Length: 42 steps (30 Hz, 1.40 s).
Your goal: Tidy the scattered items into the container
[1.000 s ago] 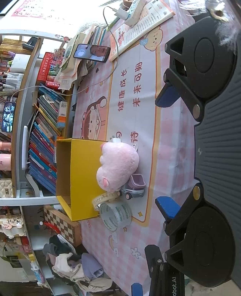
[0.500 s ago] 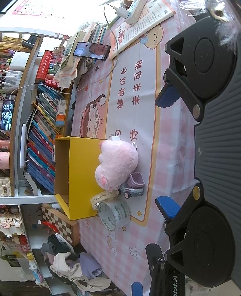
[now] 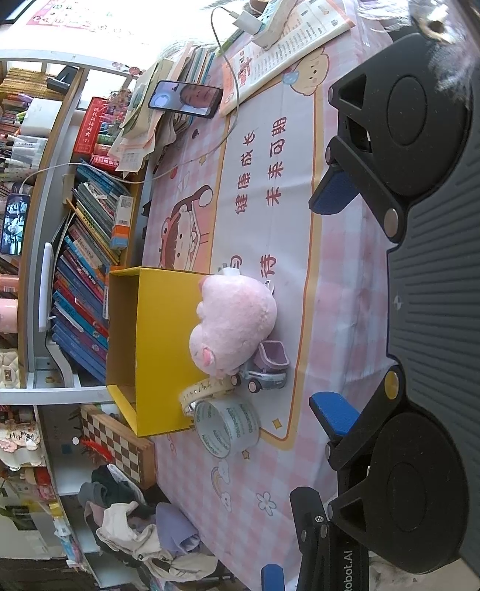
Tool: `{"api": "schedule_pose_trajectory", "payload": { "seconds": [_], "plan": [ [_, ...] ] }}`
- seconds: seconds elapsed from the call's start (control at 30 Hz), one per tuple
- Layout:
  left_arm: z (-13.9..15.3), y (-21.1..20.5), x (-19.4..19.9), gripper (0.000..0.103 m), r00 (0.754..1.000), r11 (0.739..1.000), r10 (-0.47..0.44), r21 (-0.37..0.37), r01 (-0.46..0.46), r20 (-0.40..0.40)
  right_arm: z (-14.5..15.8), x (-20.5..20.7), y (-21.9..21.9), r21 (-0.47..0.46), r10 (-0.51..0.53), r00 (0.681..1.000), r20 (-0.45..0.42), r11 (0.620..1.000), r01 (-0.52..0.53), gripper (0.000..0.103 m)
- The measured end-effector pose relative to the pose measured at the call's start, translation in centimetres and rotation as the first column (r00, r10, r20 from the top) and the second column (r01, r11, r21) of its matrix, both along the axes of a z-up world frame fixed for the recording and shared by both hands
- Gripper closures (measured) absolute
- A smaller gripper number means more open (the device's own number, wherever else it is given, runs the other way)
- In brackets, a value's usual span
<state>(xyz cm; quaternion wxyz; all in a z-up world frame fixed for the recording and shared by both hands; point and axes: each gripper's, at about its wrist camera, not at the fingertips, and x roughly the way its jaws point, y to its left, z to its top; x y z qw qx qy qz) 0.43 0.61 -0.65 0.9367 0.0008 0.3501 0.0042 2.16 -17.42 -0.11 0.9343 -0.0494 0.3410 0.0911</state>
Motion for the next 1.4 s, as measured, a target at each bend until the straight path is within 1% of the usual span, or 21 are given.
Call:
{"api": "schedule_pose_trajectory", "payload": {
  "seconds": [1.4],
  "plan": [
    [-0.23,0.47,0.13,0.0,1.0,1.0,-0.007,-0.002,0.007,-0.025,-0.25,-0.04,0.12,-0.002,0.0,1.0,-0.004,1.0,0.0,0.0]
  ]
}}
